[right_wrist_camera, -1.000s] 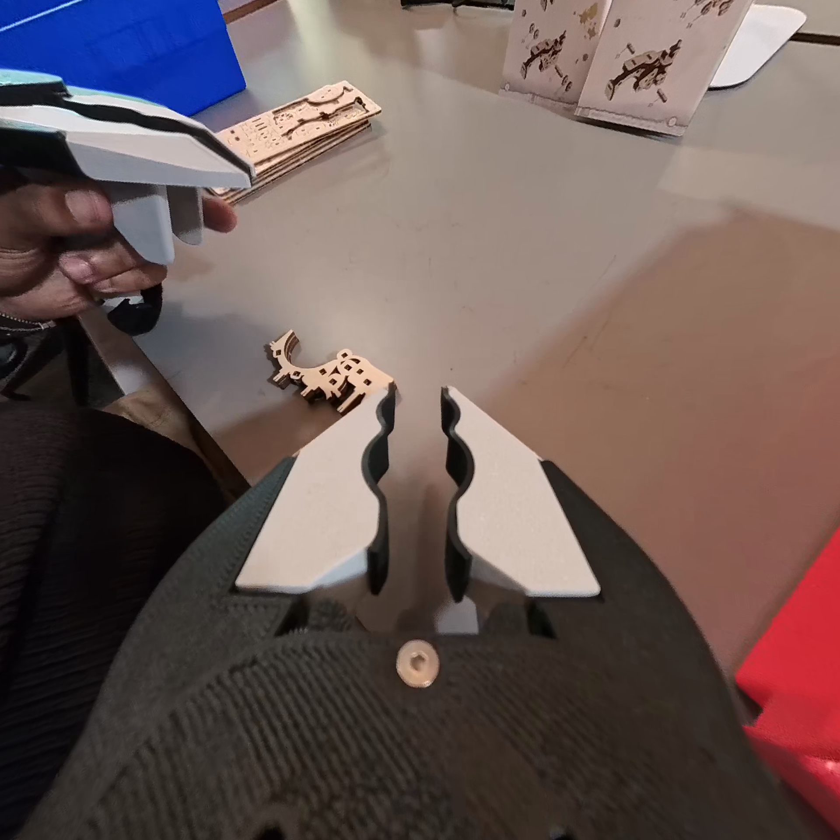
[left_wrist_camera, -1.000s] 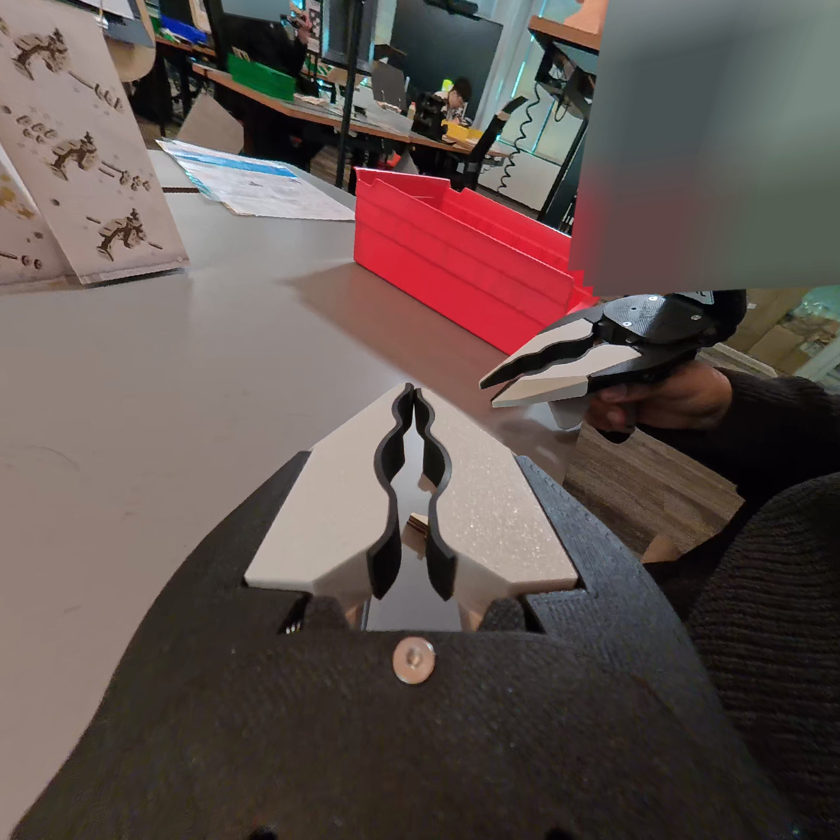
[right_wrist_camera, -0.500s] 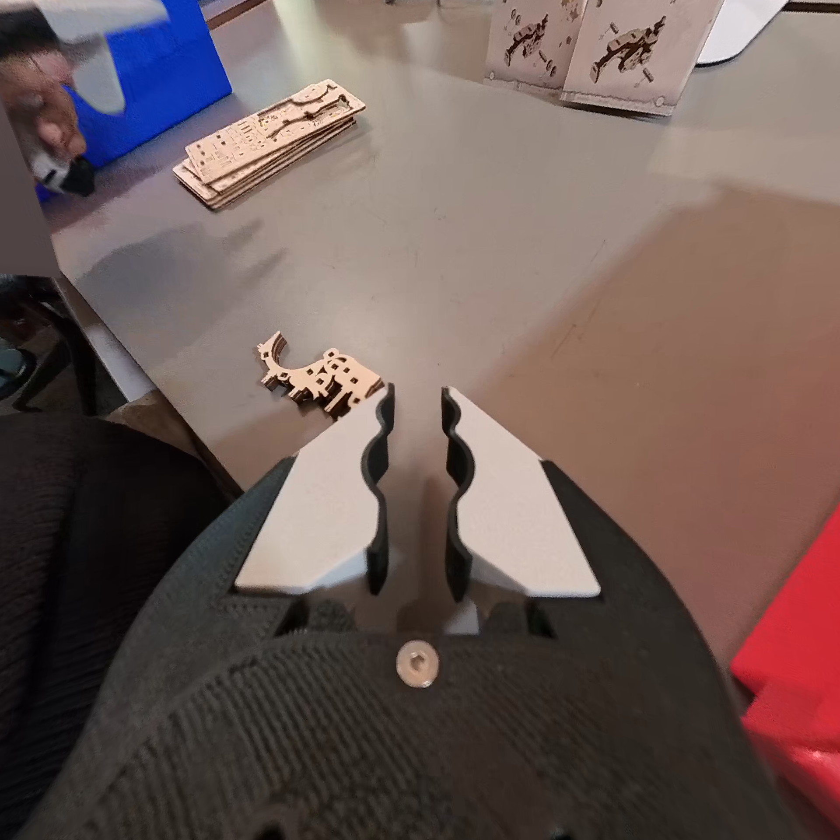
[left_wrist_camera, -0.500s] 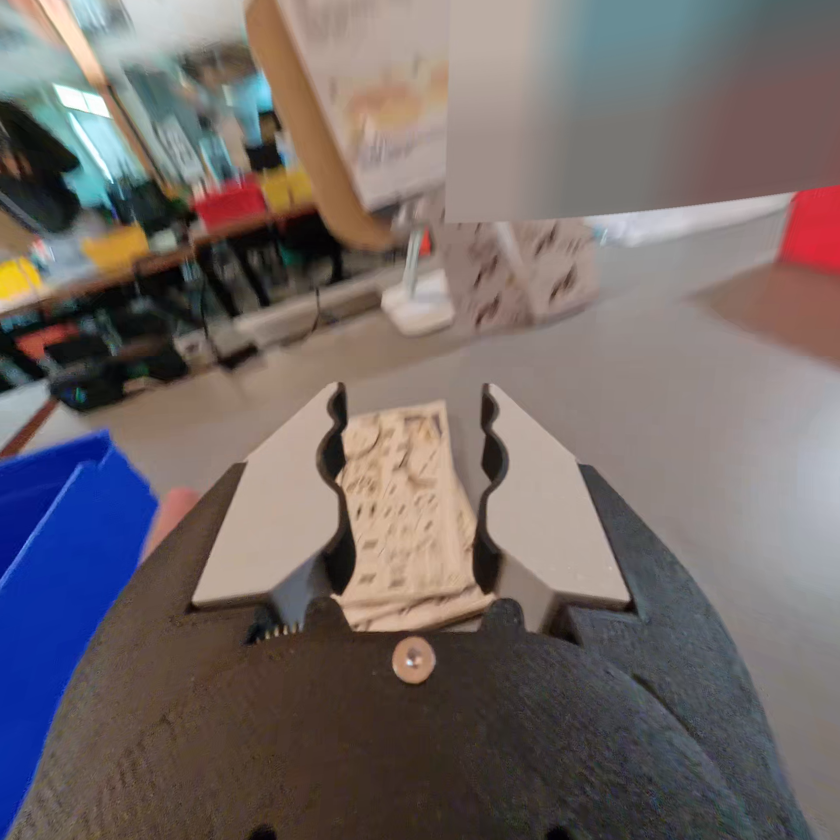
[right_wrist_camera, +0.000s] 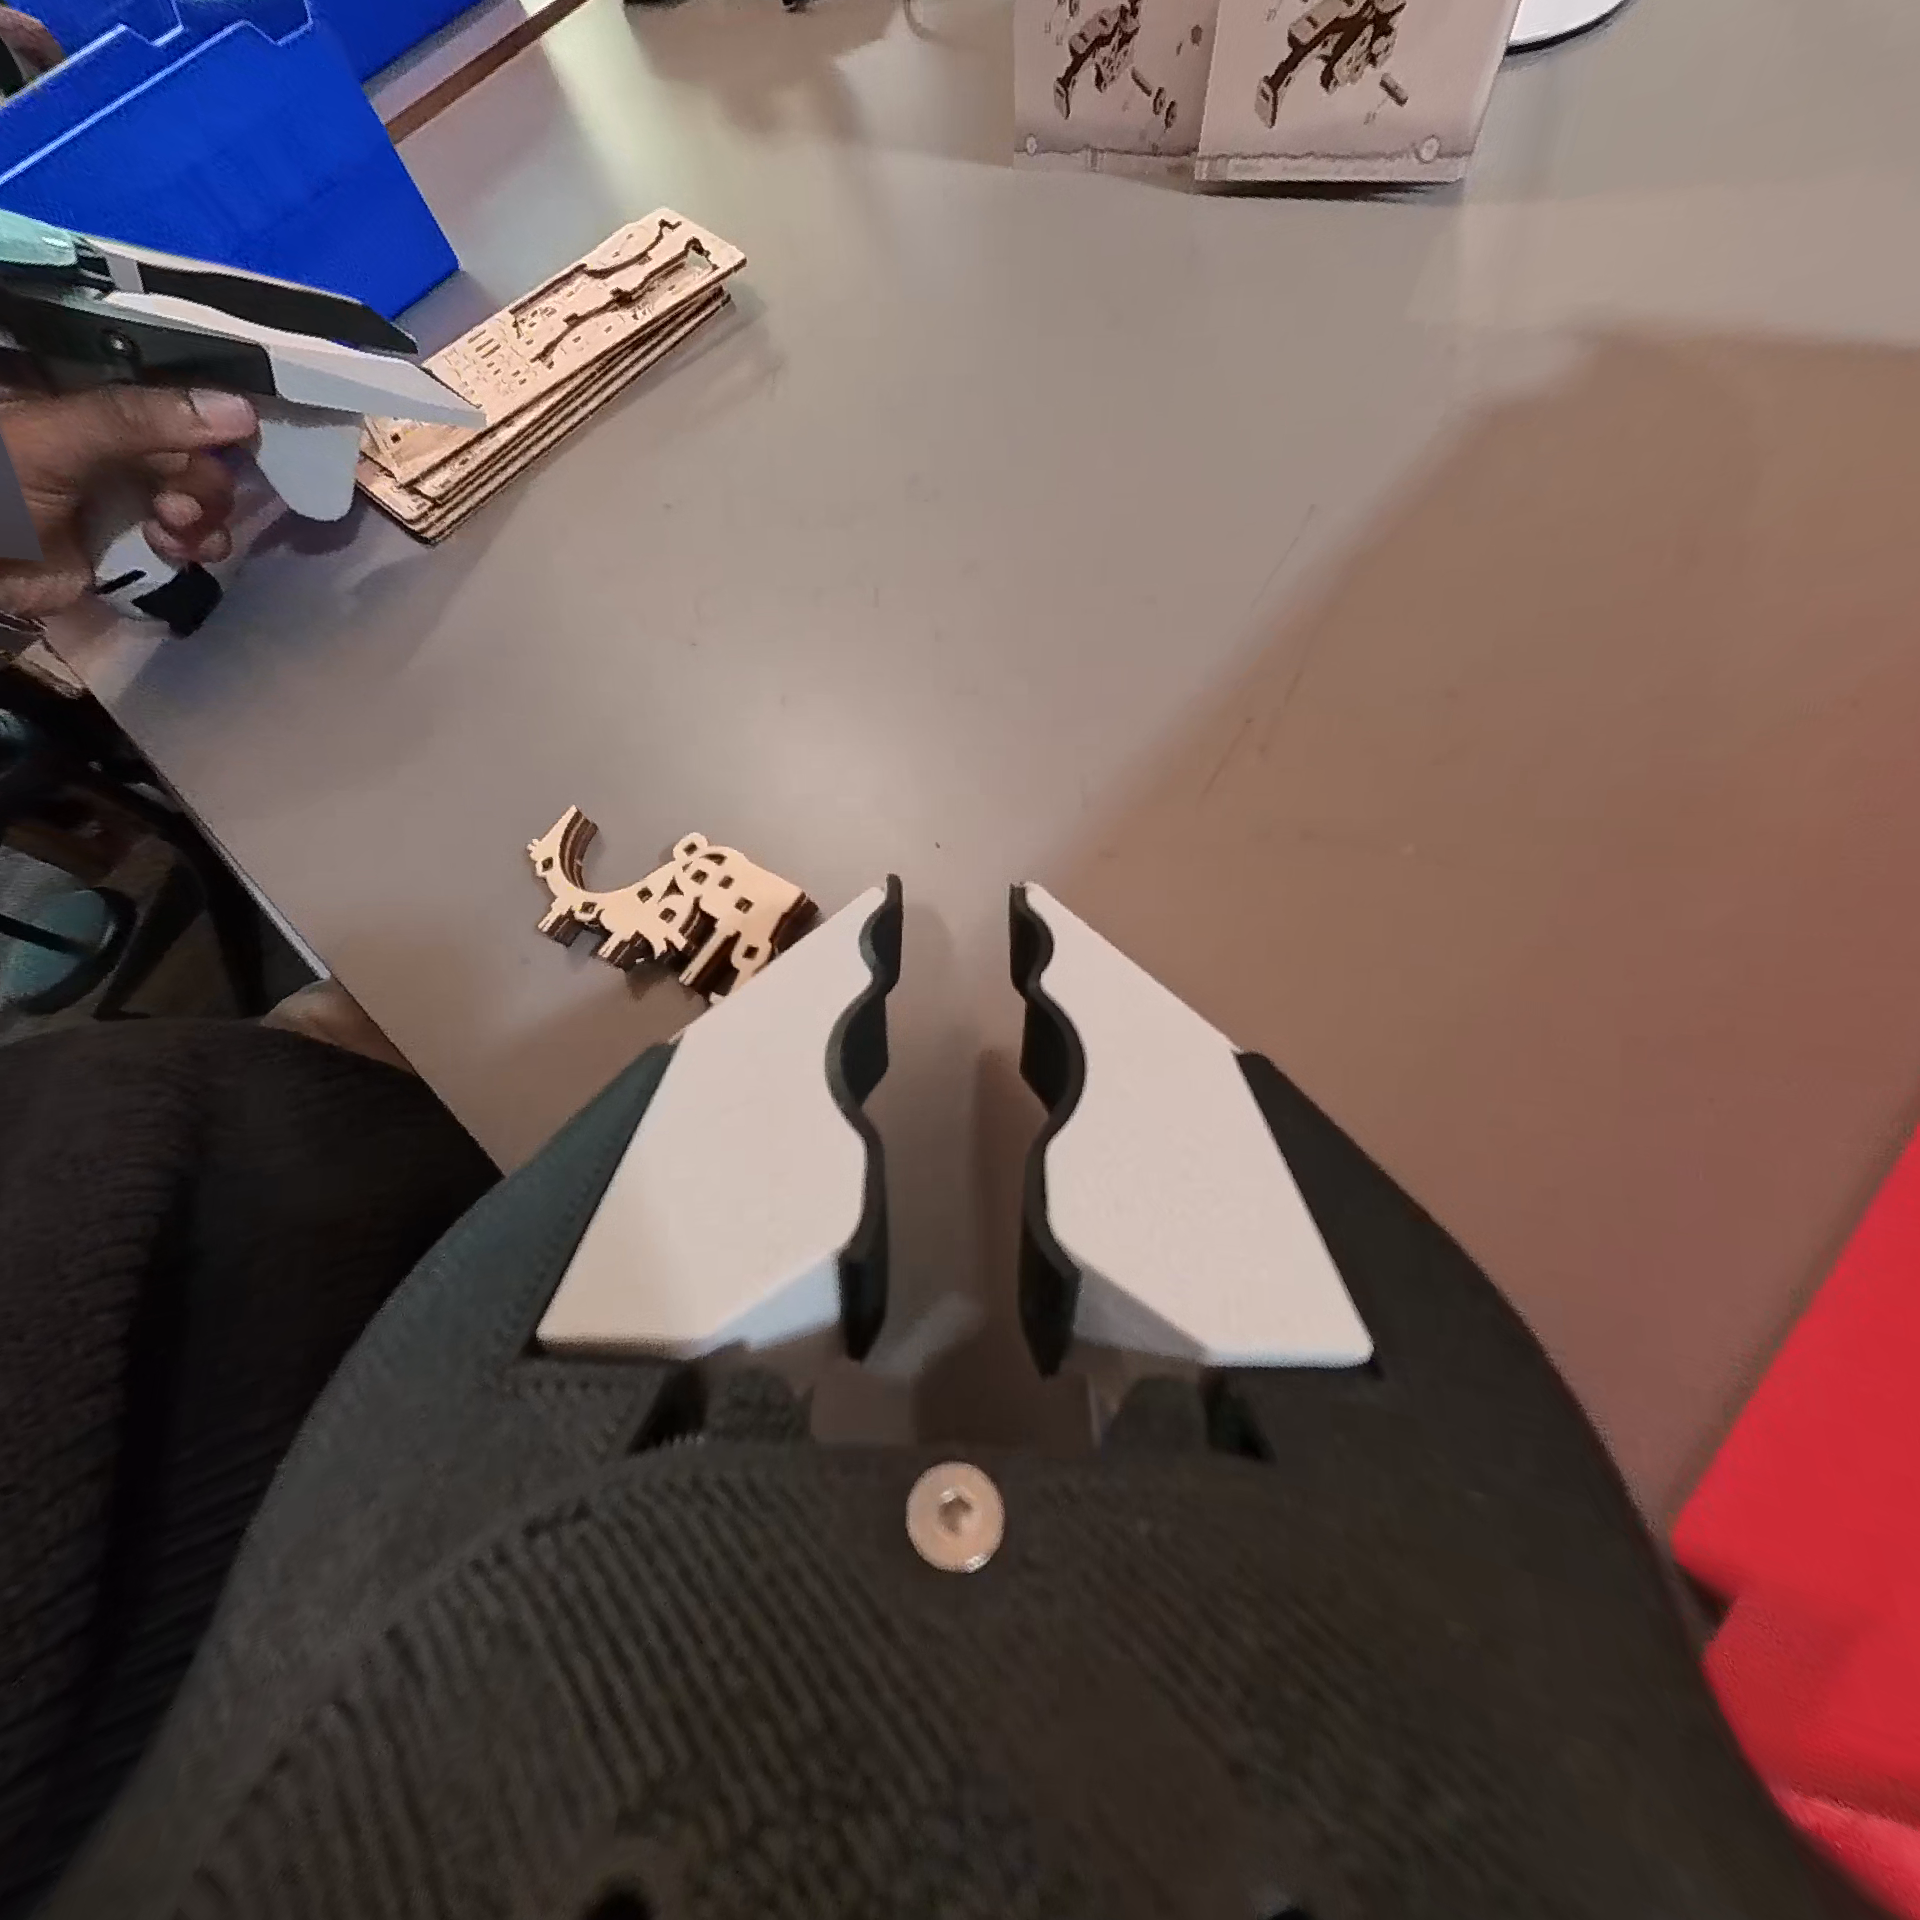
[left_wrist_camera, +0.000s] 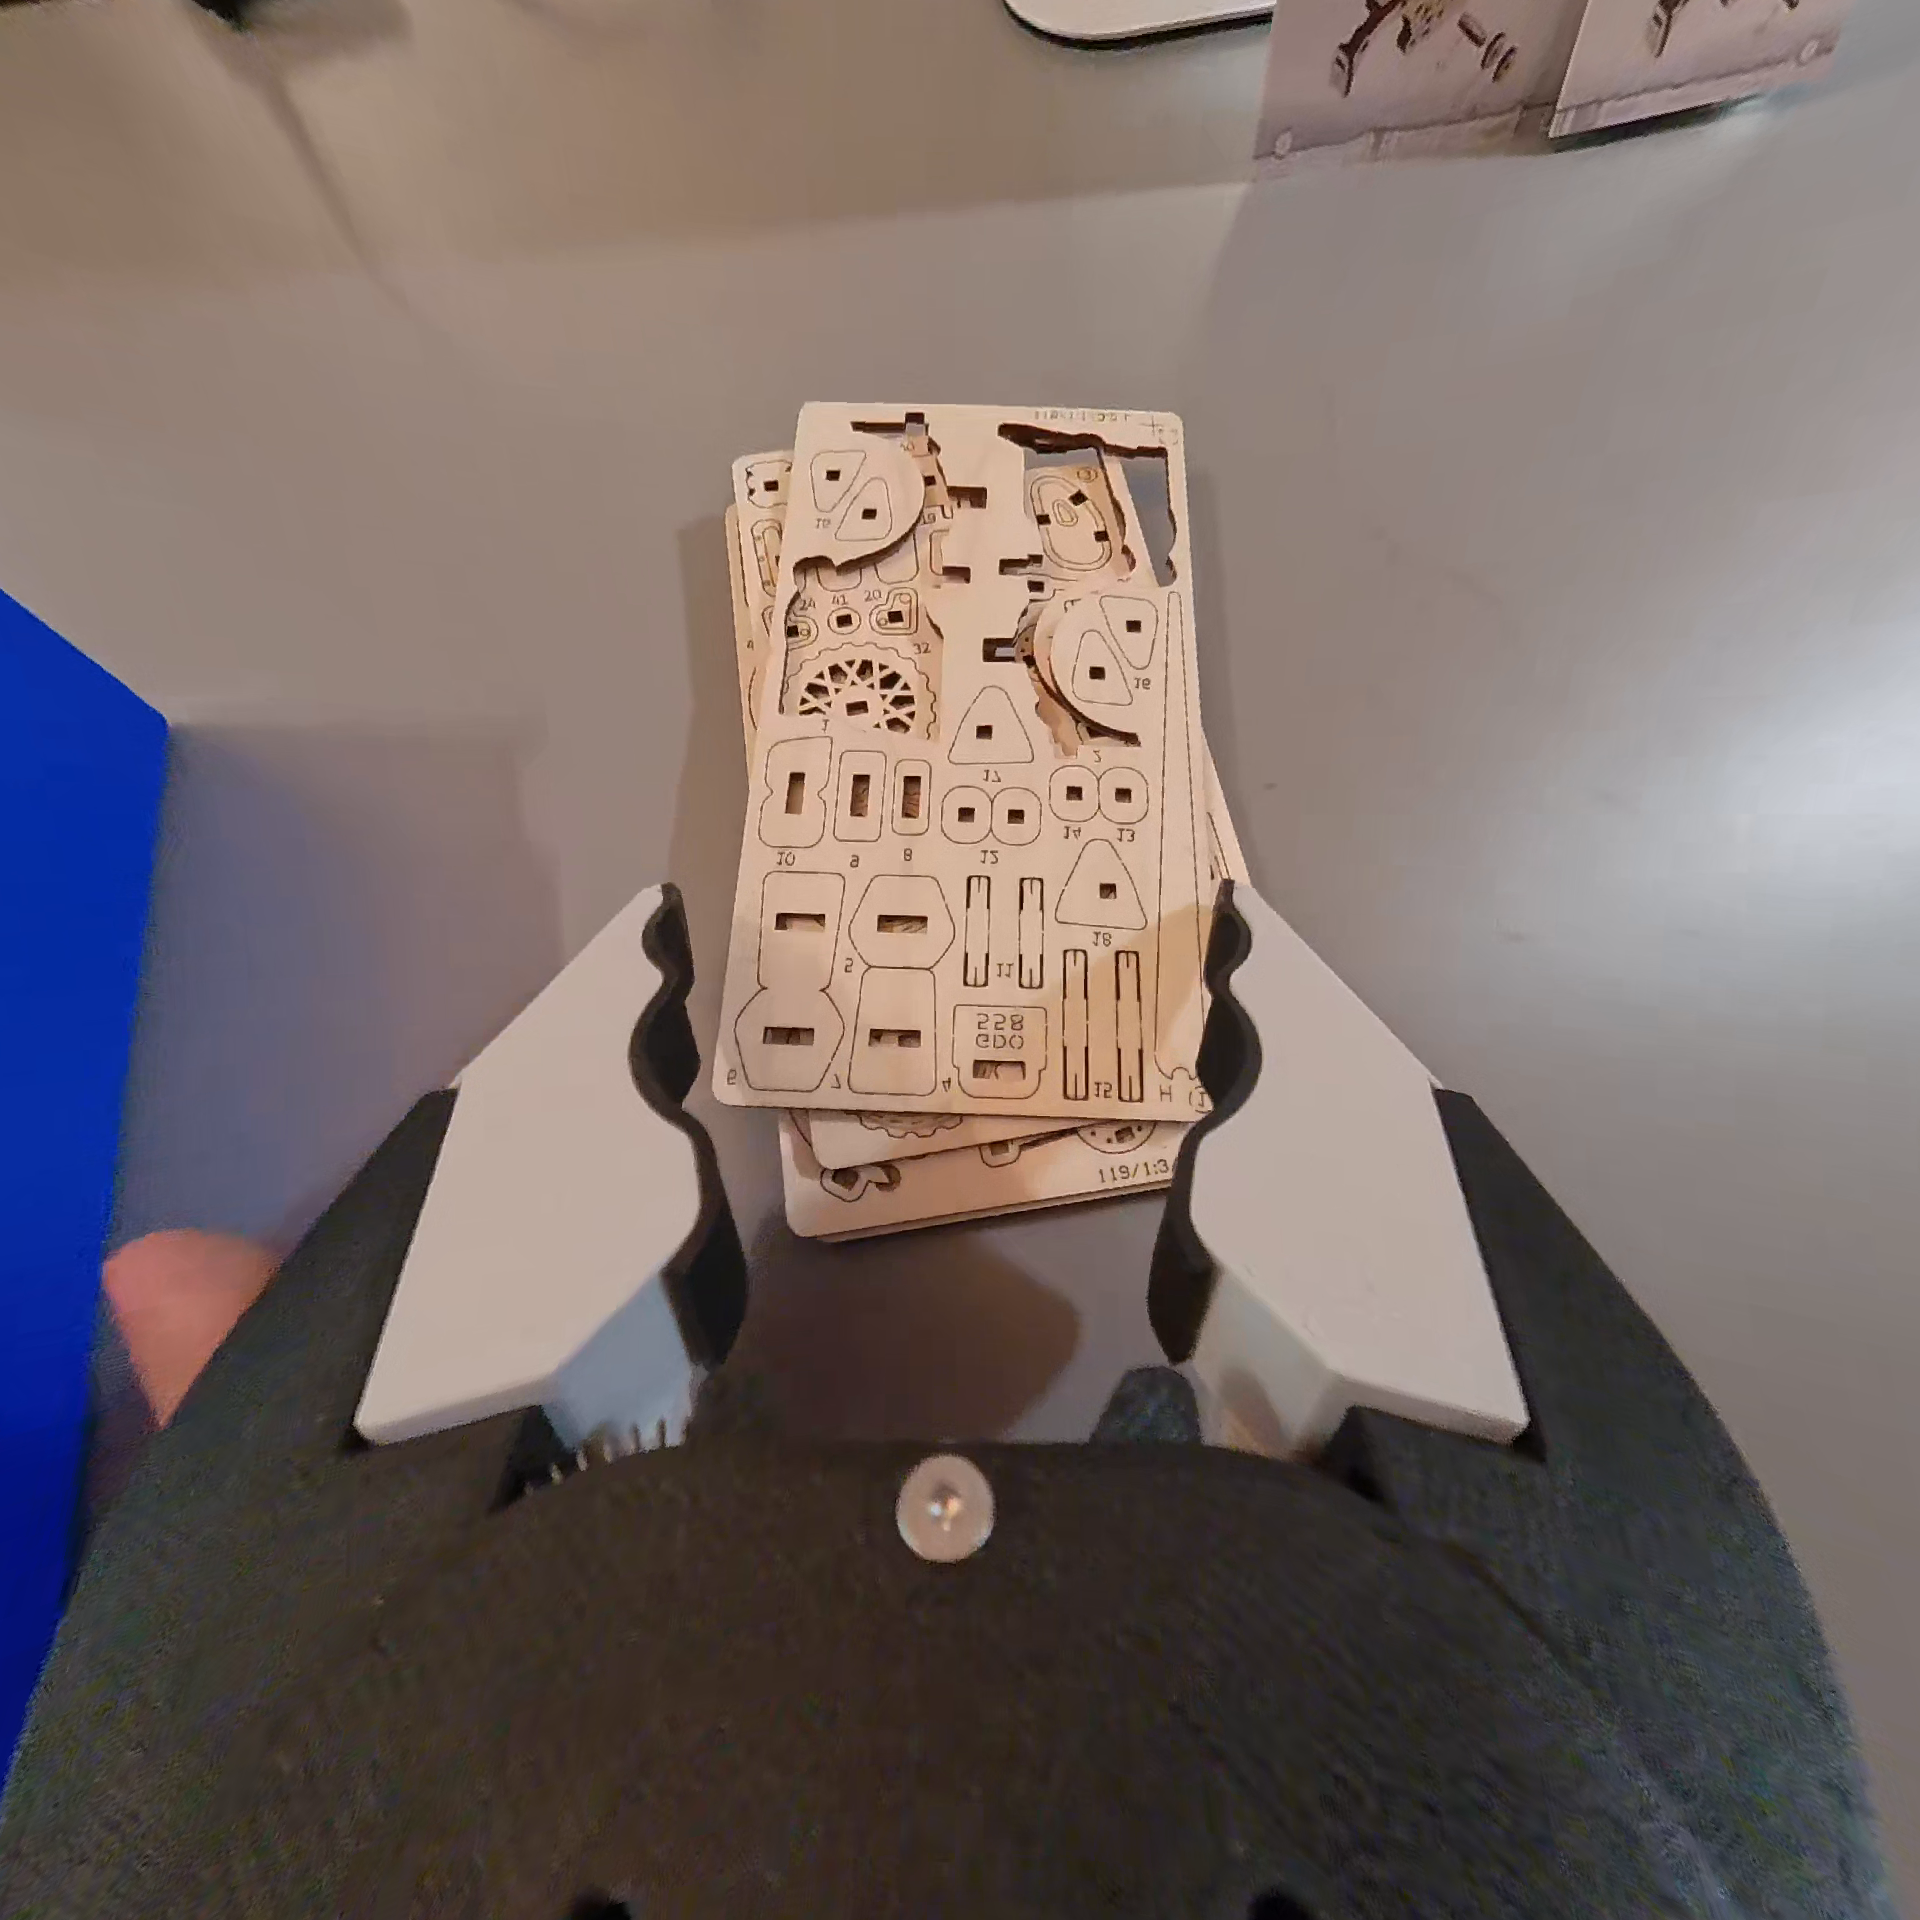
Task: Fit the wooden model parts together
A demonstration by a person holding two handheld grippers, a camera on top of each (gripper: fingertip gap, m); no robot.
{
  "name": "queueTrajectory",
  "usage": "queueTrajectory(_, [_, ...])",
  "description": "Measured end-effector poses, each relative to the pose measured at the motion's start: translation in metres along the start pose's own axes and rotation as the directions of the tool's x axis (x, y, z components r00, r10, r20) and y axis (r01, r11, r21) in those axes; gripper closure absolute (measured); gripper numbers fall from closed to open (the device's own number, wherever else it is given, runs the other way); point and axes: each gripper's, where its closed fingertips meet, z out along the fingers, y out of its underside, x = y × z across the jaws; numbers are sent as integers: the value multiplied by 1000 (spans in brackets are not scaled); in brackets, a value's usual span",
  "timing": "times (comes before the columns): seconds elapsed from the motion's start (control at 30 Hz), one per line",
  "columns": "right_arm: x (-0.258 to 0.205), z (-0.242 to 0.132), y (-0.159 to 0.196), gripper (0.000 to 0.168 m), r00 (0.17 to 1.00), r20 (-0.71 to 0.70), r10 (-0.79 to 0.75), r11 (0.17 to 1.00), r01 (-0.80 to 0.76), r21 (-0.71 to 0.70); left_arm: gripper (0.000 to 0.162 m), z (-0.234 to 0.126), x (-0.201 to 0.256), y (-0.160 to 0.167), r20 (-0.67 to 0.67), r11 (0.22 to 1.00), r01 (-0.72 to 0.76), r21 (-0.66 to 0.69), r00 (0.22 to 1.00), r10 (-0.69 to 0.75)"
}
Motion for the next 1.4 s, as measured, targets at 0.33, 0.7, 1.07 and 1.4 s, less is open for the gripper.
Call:
queueTrajectory(0.33, [-3, -2, 0, 149, 1000, 7, -12, 1000, 12, 4, 62, 2, 1, 4, -3, 1000, 0, -28, 1000, 0])
queueTrajectory(0.7, [-9, -7, -3, 149, 999, 17, -33, 999, 33, 18, 64, 2, 1, 4, -10, 1000, 4, -27, 1000, -4])
queueTrajectory(1.07, [-12, -8, -3, 149, 999, 32, -35, 999, 34, 21, 63, 4, 1, 6, -35, 998, 34, -47, 999, -36])
queueTrajectory(1.4, [-11, -7, -2, 149, 999, 37, -21, 1000, 21, 16, 62, 6, 1, 7, -49, 997, 50, -59, 997, -53])
